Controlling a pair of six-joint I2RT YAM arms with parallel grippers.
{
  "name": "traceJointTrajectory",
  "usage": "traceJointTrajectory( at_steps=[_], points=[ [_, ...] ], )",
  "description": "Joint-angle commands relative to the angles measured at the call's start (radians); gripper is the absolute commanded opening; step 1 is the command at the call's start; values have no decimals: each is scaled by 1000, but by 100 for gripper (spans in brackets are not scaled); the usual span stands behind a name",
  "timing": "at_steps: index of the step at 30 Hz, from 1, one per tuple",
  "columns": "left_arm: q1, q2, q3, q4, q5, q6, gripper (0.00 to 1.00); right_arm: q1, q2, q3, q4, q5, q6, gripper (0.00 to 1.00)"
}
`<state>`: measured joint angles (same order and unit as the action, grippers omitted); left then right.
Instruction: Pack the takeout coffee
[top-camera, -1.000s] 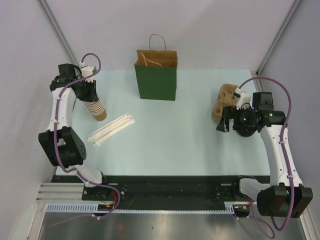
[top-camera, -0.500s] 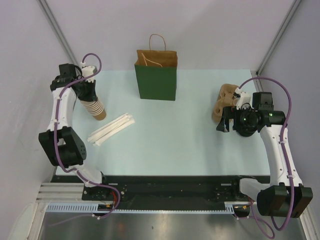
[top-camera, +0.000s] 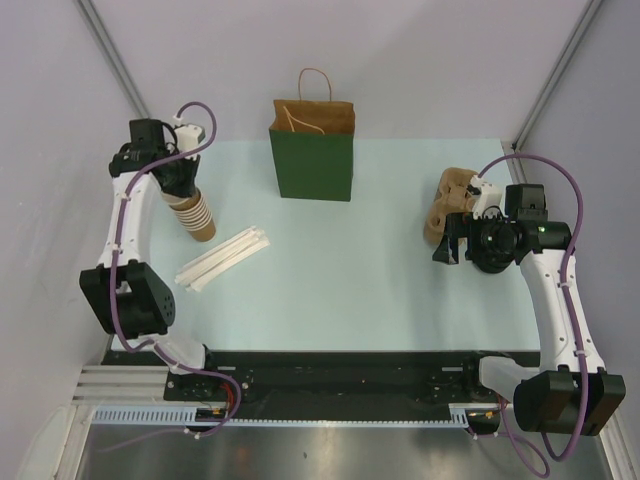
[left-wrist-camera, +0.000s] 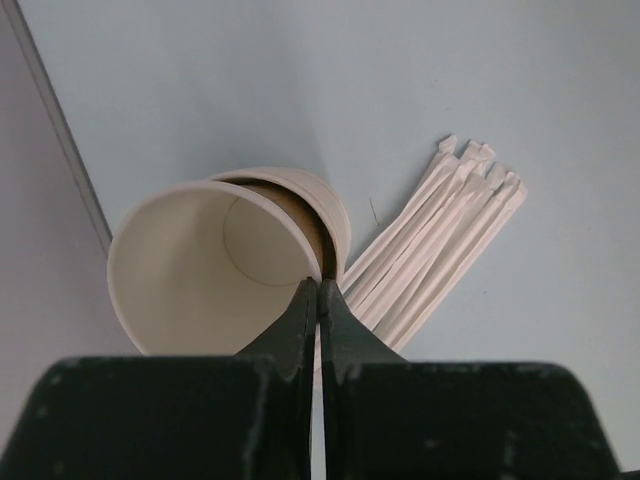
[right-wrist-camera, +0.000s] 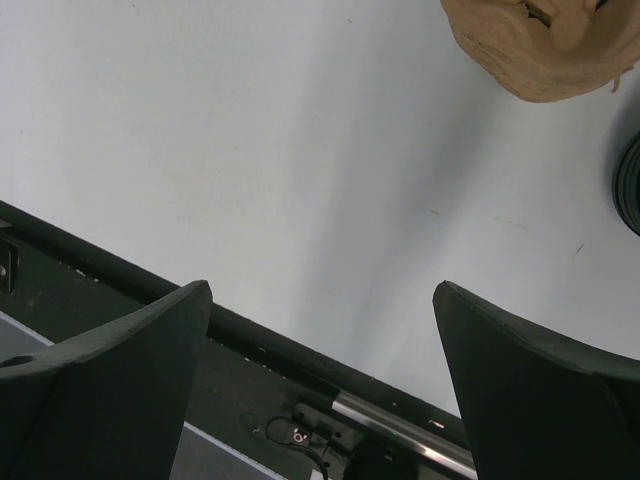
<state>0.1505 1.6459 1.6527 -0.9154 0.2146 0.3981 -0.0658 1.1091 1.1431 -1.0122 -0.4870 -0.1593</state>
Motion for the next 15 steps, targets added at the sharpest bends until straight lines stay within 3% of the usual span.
traceJointTrajectory(
  at_steps=[1,10,15],
  points=[
    [-15,-61,70,3,-87,34,0,-3,0,3,15,-16,-16,100],
    [-86,-110,343,-166,-151,85,0,-6,-14,3,26,-9,-13,100],
    [-215,-152,458,-313,-109,113,0,-19,-37,6,35,2,-9,100]
  ],
)
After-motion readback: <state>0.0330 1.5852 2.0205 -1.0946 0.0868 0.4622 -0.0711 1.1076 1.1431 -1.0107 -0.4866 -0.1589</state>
